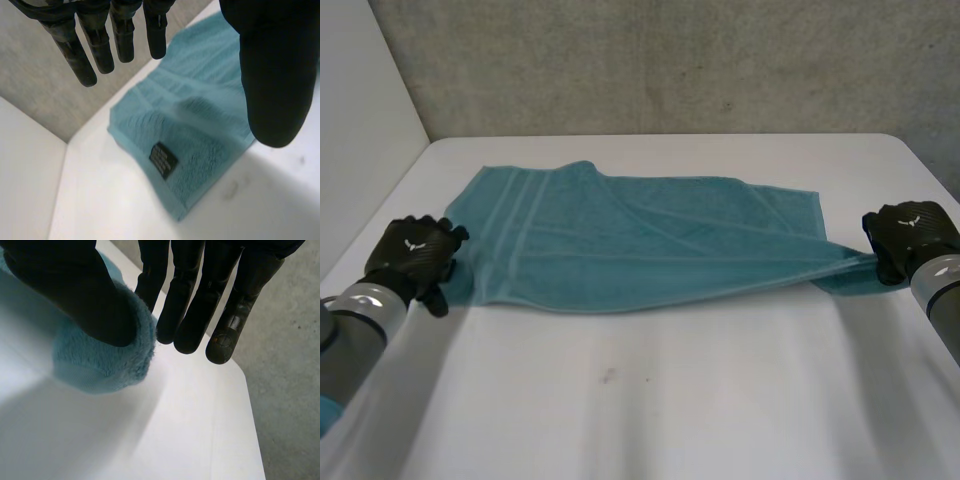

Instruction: Fold the laundry

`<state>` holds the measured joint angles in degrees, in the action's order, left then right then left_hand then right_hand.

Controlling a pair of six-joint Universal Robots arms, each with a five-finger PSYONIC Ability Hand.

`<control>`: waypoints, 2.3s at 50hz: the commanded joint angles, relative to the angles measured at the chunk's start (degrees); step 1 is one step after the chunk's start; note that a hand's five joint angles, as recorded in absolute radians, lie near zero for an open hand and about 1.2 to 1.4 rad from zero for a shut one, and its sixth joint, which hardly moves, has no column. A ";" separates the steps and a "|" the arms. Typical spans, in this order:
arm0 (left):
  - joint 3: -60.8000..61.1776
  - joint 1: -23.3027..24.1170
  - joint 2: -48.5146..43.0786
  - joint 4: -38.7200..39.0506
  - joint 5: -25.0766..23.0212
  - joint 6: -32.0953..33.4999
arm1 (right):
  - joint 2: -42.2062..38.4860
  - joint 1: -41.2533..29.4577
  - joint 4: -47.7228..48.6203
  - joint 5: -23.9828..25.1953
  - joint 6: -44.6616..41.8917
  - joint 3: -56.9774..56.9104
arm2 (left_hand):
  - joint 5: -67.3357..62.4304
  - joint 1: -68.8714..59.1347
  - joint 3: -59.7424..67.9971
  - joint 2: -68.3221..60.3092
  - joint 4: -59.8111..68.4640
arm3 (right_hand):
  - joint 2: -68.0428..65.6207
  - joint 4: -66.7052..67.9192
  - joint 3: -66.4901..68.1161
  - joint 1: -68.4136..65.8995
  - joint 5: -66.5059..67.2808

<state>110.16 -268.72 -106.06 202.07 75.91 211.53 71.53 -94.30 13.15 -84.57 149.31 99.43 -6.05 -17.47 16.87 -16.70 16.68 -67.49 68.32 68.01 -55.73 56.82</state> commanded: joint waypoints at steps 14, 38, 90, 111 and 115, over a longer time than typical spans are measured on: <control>-0.73 -4.09 -5.91 -4.50 -8.15 -1.20 | -2.18 0.87 0.03 0.63 -1.39 0.15 | -8.62 -7.20 7.80 -7.96 7.99 | -12.51 11.68 11.99 -24.27 13.18; -8.11 -7.25 -13.12 -0.45 -5.16 -0.68 | -3.68 0.87 0.21 0.81 -1.66 0.33 | -21.25 -19.83 20.43 -20.59 20.61 | -12.51 11.68 11.99 -24.27 13.18; -16.47 -6.46 -18.75 -4.14 -5.51 -0.50 | -6.40 0.79 0.21 0.81 -2.01 0.24 | -35.87 -34.45 35.04 -35.21 35.23 | -12.51 11.68 11.99 -24.27 13.18; -16.29 -6.46 -19.01 -4.58 -5.60 -0.41 | -7.11 0.79 -0.23 0.81 -2.10 0.24 | -40.28 -38.85 39.45 -39.62 39.64 | -12.51 11.68 11.99 -24.27 13.18; -15.59 -6.29 -17.43 -5.02 -5.51 -0.94 | -7.11 0.79 -0.23 0.81 -2.10 0.24 | -34.05 -32.63 33.23 -33.39 33.42 | -12.51 11.68 11.99 -24.27 13.18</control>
<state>93.79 -275.18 -124.99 197.61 70.34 211.03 64.41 -93.51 12.94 -83.76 147.21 99.66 -39.41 -48.56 49.22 -49.05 49.24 -67.49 68.32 68.01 -55.73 56.92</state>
